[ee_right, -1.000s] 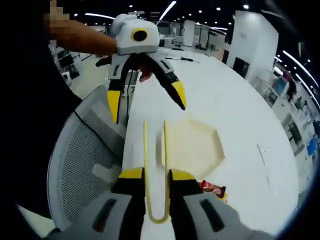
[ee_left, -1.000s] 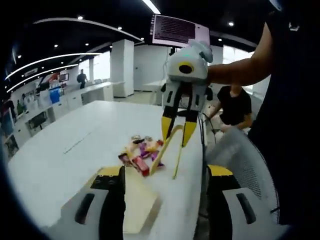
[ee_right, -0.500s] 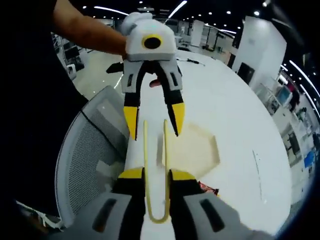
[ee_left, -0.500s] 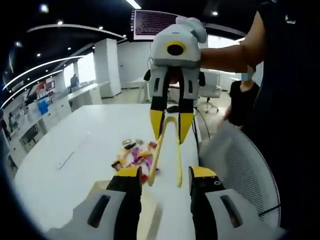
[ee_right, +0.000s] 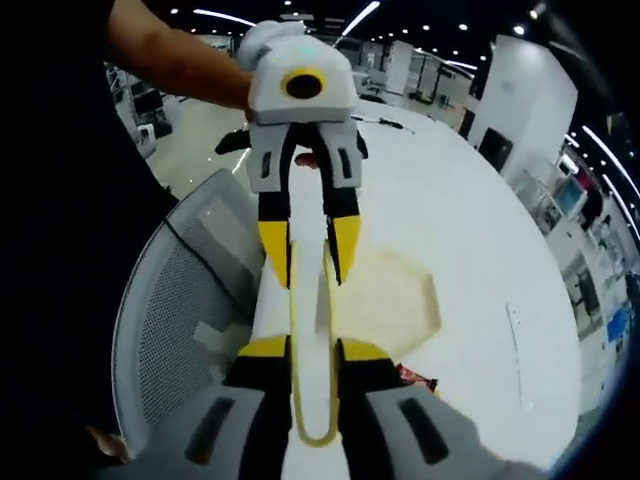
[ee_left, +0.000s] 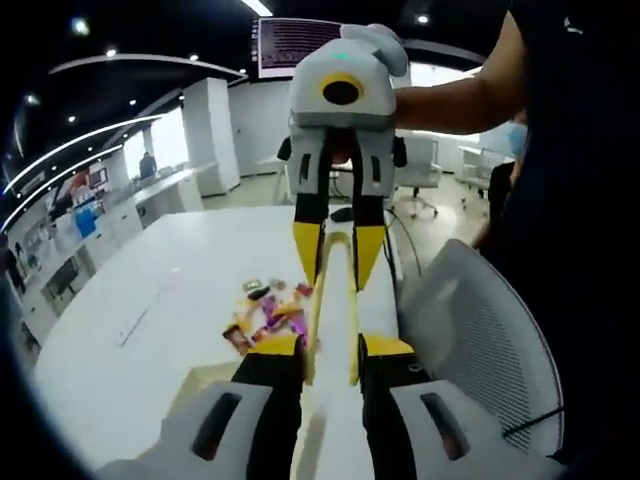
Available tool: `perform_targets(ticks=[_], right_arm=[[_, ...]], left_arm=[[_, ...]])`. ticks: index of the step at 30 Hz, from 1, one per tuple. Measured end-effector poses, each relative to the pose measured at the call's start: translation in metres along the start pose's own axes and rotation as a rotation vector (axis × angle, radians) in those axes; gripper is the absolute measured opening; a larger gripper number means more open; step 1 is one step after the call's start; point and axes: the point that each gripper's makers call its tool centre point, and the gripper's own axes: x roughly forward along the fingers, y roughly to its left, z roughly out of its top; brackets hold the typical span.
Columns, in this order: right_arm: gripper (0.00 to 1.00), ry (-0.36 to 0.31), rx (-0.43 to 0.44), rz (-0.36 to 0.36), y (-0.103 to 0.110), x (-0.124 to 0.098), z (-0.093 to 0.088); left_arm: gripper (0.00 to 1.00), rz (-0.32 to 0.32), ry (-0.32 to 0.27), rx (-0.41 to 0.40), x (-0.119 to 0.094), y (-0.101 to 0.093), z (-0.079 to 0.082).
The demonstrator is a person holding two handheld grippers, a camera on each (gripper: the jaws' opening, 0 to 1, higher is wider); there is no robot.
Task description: Place the target food into the container with the food tongs after gripping and lifting it, then release it inside without dropping or visibly crushing the food.
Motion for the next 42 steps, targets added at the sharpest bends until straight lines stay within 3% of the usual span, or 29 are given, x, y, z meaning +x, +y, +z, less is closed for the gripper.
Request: perform_targets(ticks=[3, 5, 6, 17, 24, 29, 36, 42], right_arm=[[0.14, -0.001, -0.035, -0.008, -0.001, 0.000, 0.001], [0.13, -0.001, -0.029, -0.007, -0.001, 0.000, 0.001], [0.13, 0.002, -0.034, -0.007, -0.002, -0.001, 0.000], [0.14, -0.080, -0.040, -0.032, -0.009, -0.013, 0.008], [0.31, -0.139, 0.010, -0.120, -0.028, -0.026, 0.009], [0.43, -0.274, 0.131, -0.178, -0.040, -0.047, 0.014], [0.41, -0.527, 0.267, -0.204, -0.047, -0.077, 0.041], [0.41, -0.661, 0.257, -0.173, -0.038, -0.090, 0.069]], left_arm=[[0.07, 0.002, 0.035, -0.005, 0.000, -0.003, 0.001], [0.03, 0.012, 0.063, 0.049, 0.000, -0.001, 0.002], [0.02, 0.015, 0.055, 0.093, 0.000, -0.002, 0.005], [0.00, 0.046, 0.009, 0.063, -0.008, 0.004, 0.016], [0.00, 0.061, -0.041, 0.024, -0.016, 0.009, 0.020], [0.00, 0.088, -0.092, -0.009, -0.027, 0.019, 0.027], [0.00, 0.081, -0.243, -0.096, -0.047, 0.028, 0.059], [0.01, 0.020, -0.338, -0.156, -0.056, 0.026, 0.083]])
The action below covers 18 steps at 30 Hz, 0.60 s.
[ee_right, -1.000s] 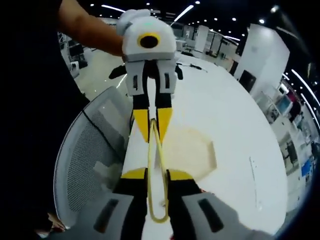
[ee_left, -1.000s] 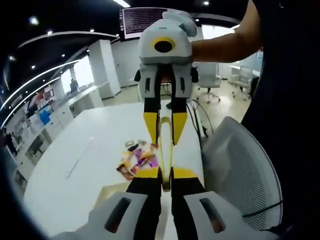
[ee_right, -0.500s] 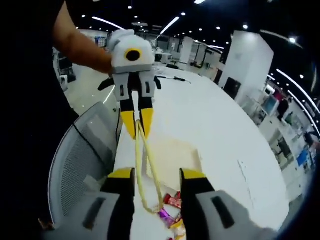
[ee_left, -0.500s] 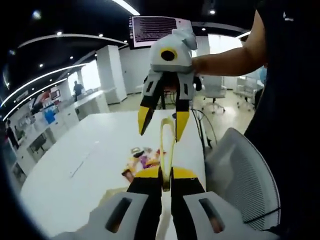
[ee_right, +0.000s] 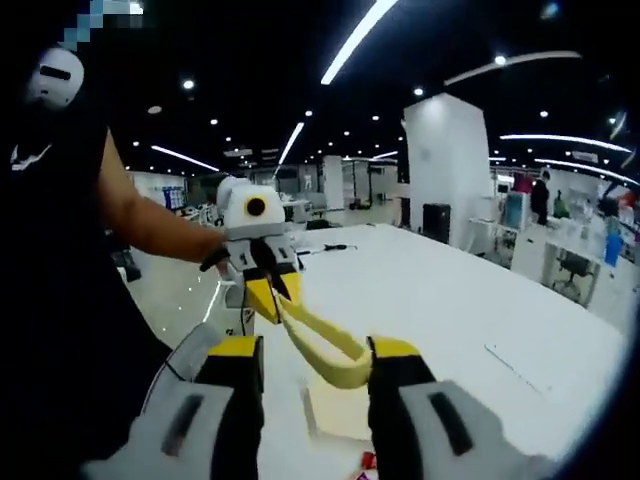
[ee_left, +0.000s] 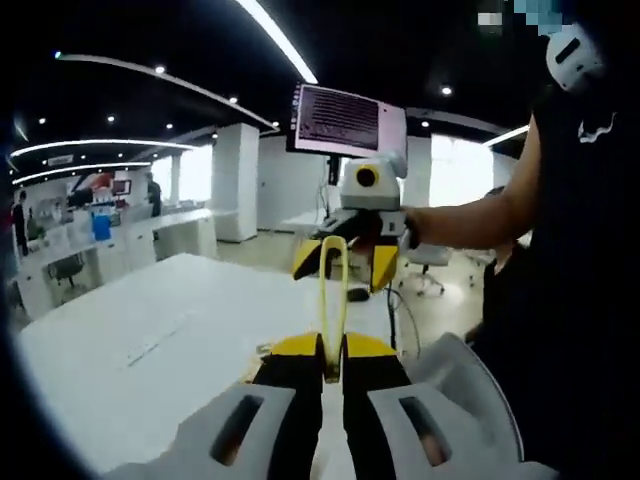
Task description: Place the target food into the container with the food tongs after gripping and lifting it, then release it inside without dropping or visibly crushing the food.
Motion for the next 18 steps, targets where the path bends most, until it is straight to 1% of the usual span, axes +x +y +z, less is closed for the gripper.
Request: perform_targets(ticks=[2, 3, 4, 6, 7, 11, 13, 18], right_arm=[[0.40, -0.029, 0.012, -0.002, 0.000, 0.000, 0.007], [0.38, -0.040, 0.020, 0.012, 0.002, -0.001, 0.010], [0.37, -0.051, 0.023, 0.016, 0.003, -0.001, 0.012], [0.36, -0.060, 0.034, 0.027, 0.006, 0.000, 0.012], [0.35, -0.065, 0.038, 0.036, 0.008, 0.001, 0.013], [0.30, -0.097, 0.033, 0.085, 0.022, 0.005, 0.018], [0.28, -0.107, 0.048, 0.109, 0.027, 0.007, 0.020], [0.21, -0.148, 0.062, 0.130, 0.032, 0.009, 0.026]], left_arm=[[0.01, -0.005, 0.004, -0.006, -0.001, 0.000, 0.001], [0.01, -0.012, -0.013, -0.001, -0.002, -0.001, 0.004], [0.01, -0.036, -0.037, -0.027, -0.002, -0.005, 0.010], [0.01, -0.059, -0.062, -0.044, -0.004, -0.010, 0.017], [0.01, -0.072, -0.065, -0.044, -0.004, -0.012, 0.019], [0.01, -0.111, -0.058, -0.041, 0.000, -0.021, 0.026], [0.01, -0.129, -0.056, -0.043, 0.002, -0.024, 0.029], [0.01, -0.156, -0.051, -0.054, 0.005, -0.028, 0.031]])
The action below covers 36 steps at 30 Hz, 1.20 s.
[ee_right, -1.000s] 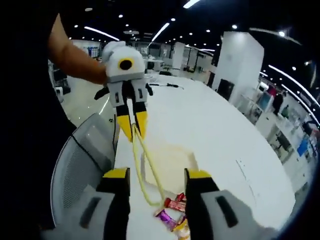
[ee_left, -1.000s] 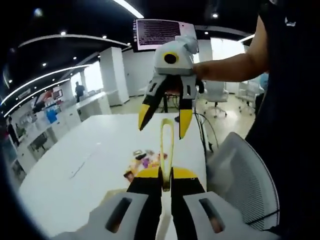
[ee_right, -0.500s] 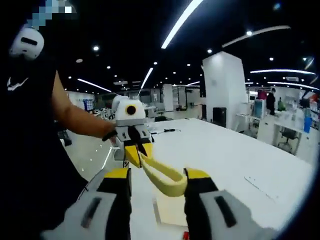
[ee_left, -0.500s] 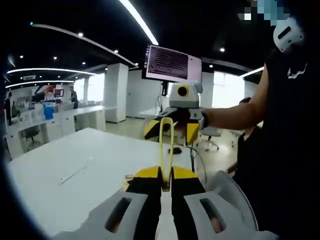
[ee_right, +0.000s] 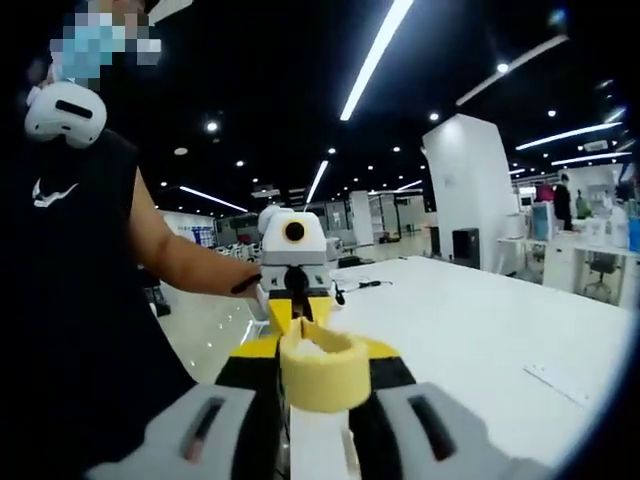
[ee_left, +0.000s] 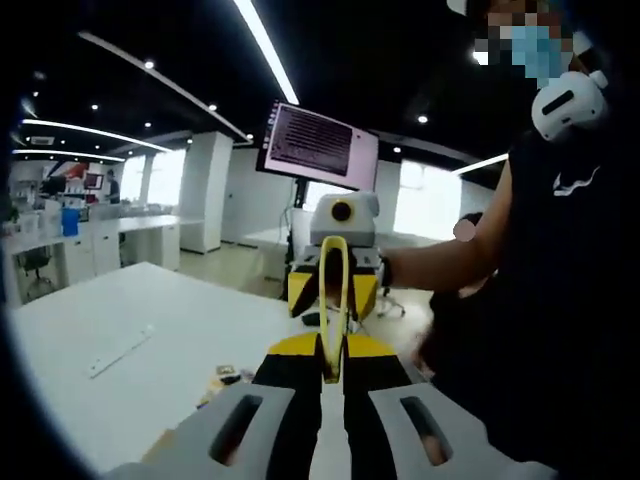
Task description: Place the target food into the container with the food tongs after gripping and lifting it, then release it inside without dropping or visibly crushing the food.
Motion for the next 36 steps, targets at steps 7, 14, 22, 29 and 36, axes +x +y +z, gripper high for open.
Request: perform_targets(ticks=[7, 14, 22, 29, 36], right_arm=[[0.17, -0.002, 0.016, 0.016, 0.002, 0.001, -0.001], [0.18, 0.003, 0.026, 0.030, 0.002, 0.004, -0.002], [0.15, 0.015, 0.129, 0.029, 0.000, 0.006, -0.001], [0.17, 0.044, 0.099, -0.001, -0.002, 0.004, -0.004], [0.18, 0.002, 0.115, -0.018, -0.006, -0.002, 0.001]], left_arm=[[0.02, -0.011, 0.003, -0.023, 0.001, -0.001, -0.002], [0.02, -0.014, 0.018, -0.030, 0.001, 0.000, -0.003], [0.08, -0.015, 0.016, -0.056, 0.002, 0.000, -0.002], [0.19, 0.026, 0.034, -0.025, 0.001, 0.005, -0.004], [0.18, 0.052, 0.046, 0.026, -0.003, 0.007, -0.006]])
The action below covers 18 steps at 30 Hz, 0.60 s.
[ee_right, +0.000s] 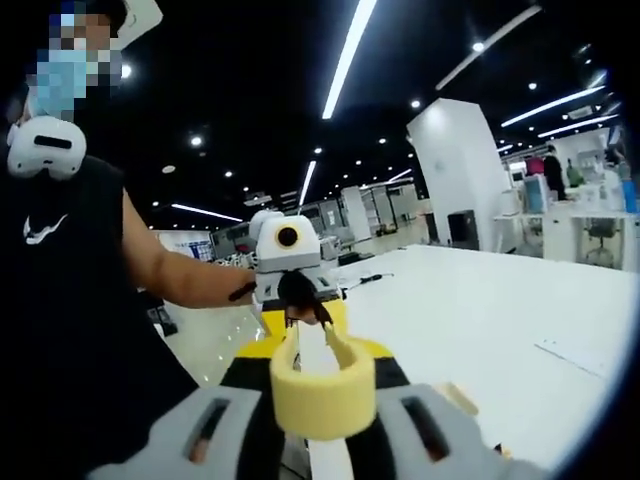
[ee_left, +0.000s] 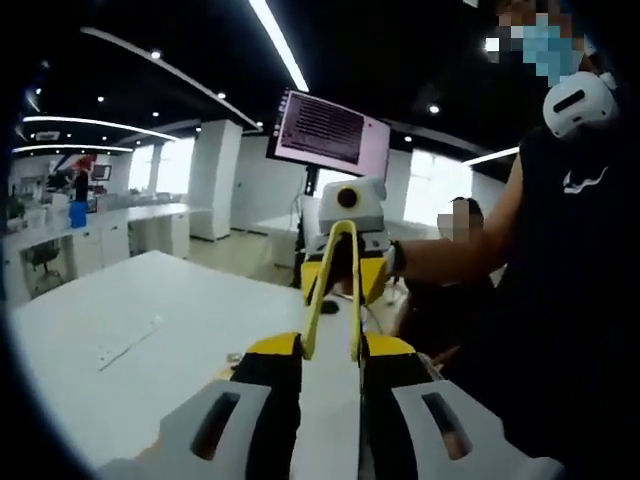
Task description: Place the target food into the container with the food tongs after gripping and lifting it, then release it inside without dropping or visibly crushing the food.
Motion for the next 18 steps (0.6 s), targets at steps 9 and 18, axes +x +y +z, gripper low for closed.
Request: perform_targets(ticks=[9, 18], right_arm=[[0.17, -0.063, -0.100, 0.023, 0.007, 0.003, 0.009], [0.16, -0.042, -0.098, 0.048, 0.014, 0.012, 0.007]], left_arm=[[0.00, -0.009, 0.013, -0.019, -0.002, -0.004, 0.002], [0.00, -0.036, 0.018, -0.001, 0.002, -0.009, 0.011]])
